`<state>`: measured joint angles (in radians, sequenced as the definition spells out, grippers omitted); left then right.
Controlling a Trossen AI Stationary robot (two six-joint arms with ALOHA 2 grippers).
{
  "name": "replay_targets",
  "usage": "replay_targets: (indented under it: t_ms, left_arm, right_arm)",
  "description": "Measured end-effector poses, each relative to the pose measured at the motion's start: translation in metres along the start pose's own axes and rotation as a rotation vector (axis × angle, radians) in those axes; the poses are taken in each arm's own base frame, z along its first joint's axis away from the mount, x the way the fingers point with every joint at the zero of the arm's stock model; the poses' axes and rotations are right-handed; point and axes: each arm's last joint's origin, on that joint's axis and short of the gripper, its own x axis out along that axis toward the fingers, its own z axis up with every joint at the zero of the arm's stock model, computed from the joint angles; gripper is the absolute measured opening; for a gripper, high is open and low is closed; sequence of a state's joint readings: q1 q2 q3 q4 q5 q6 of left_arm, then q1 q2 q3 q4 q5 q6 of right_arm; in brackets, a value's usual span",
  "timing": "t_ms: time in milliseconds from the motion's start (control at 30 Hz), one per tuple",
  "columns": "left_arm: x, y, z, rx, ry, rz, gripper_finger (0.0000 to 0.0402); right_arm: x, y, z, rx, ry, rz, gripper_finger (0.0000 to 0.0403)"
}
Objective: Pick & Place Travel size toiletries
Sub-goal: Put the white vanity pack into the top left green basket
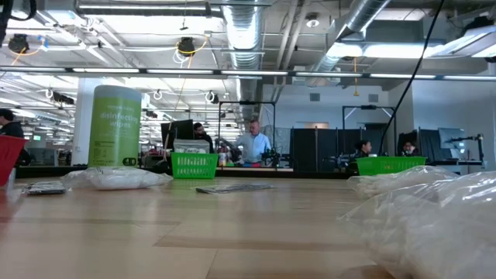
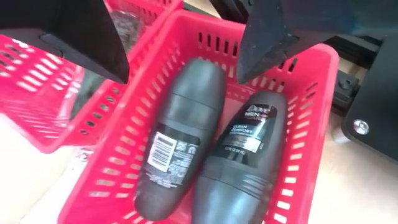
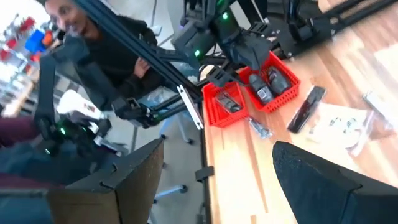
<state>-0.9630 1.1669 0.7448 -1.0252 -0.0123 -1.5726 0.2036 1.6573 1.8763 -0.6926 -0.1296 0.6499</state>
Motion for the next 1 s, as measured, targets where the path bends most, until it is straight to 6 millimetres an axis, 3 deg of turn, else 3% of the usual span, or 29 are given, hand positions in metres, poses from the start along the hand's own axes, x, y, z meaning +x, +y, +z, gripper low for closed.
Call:
replay_targets:
  t_ms: [267, 500, 667, 767, 867, 1000]
  left_arm:
    - [-0.020, 0.011, 0.003, -0.078, -0.082, -0.125, 0.0237]
    - [-0.033, 0.020, 0.006, -0.110, -0.195, -0.220, 0.0154]
    - [-0.040, 0.019, 0.011, -0.134, -0.290, -0.297, 0.0074]
    - [-0.042, 0.013, 0.018, -0.122, -0.346, -0.354, 0.0021]
    - [-0.047, 0.004, 0.029, -0.102, -0.429, -0.438, 0.0006]
    - [-0.056, -0.005, 0.047, -0.090, -0.550, -0.536, 0.0001]
  right_arm:
    - [0.001, 0.006, -0.011, -0.068, 0.063, -0.003, 0.0292]
    - [0.000, 0.003, -0.027, -0.028, 0.194, -0.083, 0.0275]
    - [-0.002, 0.004, -0.039, -0.032, 0.262, -0.144, 0.0194]
    - [-0.003, 0.004, -0.044, -0.031, 0.299, -0.172, 0.0108]
    - [-0.004, 0.003, -0.047, -0.013, 0.319, -0.191, 0.0022]
    - [-0.005, 0.003, -0.052, -0.023, 0.333, -0.243, 0.0017]
